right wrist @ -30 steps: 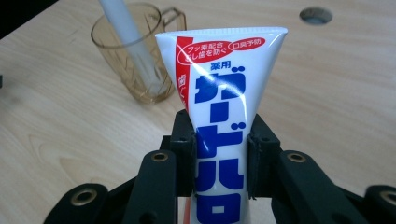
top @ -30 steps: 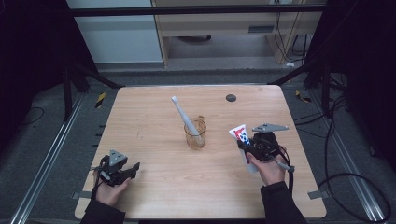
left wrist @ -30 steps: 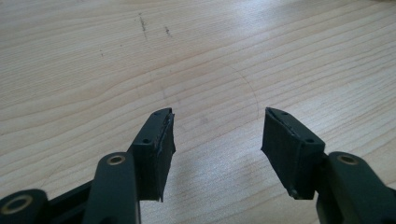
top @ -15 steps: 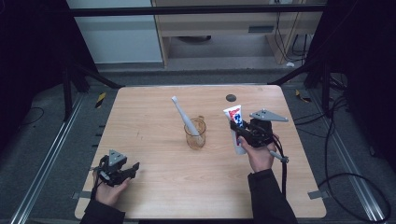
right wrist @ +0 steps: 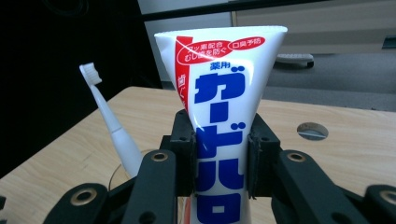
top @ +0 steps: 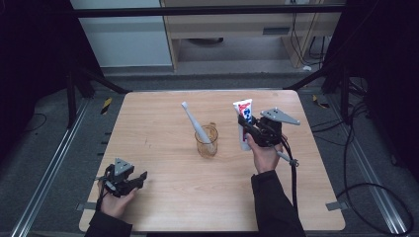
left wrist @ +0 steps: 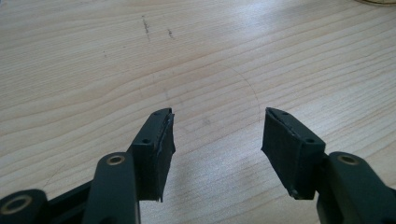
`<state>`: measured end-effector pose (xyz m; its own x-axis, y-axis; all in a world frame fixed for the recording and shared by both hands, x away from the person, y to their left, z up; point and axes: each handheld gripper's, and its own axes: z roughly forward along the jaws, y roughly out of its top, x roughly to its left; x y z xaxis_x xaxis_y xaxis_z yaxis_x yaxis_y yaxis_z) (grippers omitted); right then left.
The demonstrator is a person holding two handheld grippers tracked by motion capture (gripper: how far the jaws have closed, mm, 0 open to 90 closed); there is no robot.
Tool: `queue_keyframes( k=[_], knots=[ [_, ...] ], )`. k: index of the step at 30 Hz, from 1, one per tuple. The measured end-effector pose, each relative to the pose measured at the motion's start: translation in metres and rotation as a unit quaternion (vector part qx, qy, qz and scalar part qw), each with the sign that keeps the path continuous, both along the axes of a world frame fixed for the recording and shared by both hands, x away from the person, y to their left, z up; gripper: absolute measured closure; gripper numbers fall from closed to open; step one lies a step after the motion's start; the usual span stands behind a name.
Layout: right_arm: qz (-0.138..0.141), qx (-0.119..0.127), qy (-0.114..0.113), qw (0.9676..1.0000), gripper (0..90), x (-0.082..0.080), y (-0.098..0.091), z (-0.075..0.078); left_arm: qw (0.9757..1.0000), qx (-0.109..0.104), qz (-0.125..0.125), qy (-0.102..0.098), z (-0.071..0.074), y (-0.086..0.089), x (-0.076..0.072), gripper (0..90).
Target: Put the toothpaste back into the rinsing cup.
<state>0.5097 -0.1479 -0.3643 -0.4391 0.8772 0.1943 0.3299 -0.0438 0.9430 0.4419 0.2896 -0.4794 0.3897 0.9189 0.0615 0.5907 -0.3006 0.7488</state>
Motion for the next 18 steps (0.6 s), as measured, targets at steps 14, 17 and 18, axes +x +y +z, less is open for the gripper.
queue_keyframes(
  k=[14,17,18],
  knots=[
    [-0.008,0.022,-0.046,0.9987,69.3,0.019,0.027,0.01,1.0,-0.003,0.001,-0.002,0.0,0.0,0.0,42.8],
    [-0.009,0.029,-0.049,0.9983,69.3,0.024,0.032,0.01,1.0,-0.003,0.001,-0.003,0.0,0.0,0.0,42.8],
    [-0.009,0.031,-0.05,0.9982,69.3,0.025,0.033,0.01,1.0,-0.003,0.001,-0.003,0.0,0.001,0.0,42.8]
  ],
)
